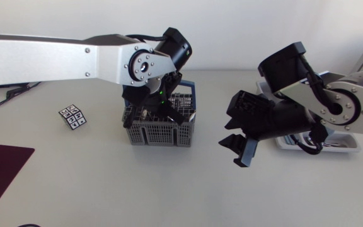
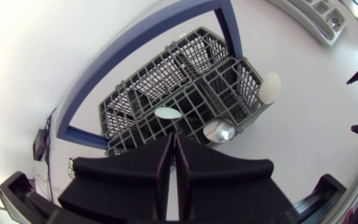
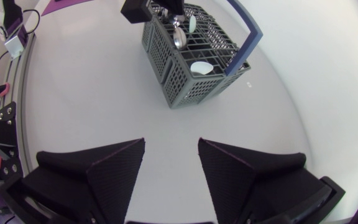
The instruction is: Transfer all utensils from the basket to the drawer tray.
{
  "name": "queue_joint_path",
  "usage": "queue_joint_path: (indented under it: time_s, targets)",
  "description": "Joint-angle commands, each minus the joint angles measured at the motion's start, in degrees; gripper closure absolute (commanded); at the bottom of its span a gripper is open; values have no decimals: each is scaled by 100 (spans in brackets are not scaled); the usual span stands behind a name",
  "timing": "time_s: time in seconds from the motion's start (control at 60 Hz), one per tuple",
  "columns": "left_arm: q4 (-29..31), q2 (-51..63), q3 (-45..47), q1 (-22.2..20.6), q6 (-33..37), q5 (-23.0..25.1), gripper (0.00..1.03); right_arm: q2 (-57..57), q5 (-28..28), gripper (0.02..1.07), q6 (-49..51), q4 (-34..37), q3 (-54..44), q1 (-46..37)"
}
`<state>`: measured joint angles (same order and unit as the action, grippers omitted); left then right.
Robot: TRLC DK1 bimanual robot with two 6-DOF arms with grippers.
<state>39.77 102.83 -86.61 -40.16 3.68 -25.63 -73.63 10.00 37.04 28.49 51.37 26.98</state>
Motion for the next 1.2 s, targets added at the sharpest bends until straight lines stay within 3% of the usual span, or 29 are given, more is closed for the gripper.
queue_joint_path:
  time_s: [0.0, 0.433, 0.7, 0.9, 1.0, 1.183]
  targets:
    - [5, -298, 83, -79, 168, -162, 100, 68, -33, 43, -100, -1, -163, 70]
    - [-13, -1291, 302, -361, 889, -839, 100, 199, -33, 43, -162, -1, -198, 167]
    - [145, -1915, 338, -378, 959, -751, 100, 533, -7, 43, -311, -45, -180, 281]
    - [286, -2126, 355, -194, 563, 365, 100, 797, 11, 43, -504, -344, -136, 466]
    - [435, -2074, 294, 52, 291, 1517, 100, 832, -24, 43, -698, -441, -40, 668]
    - [585, -1810, 241, 448, -61, 3090, 100, 832, -103, 43, -926, -687, -5, 896]
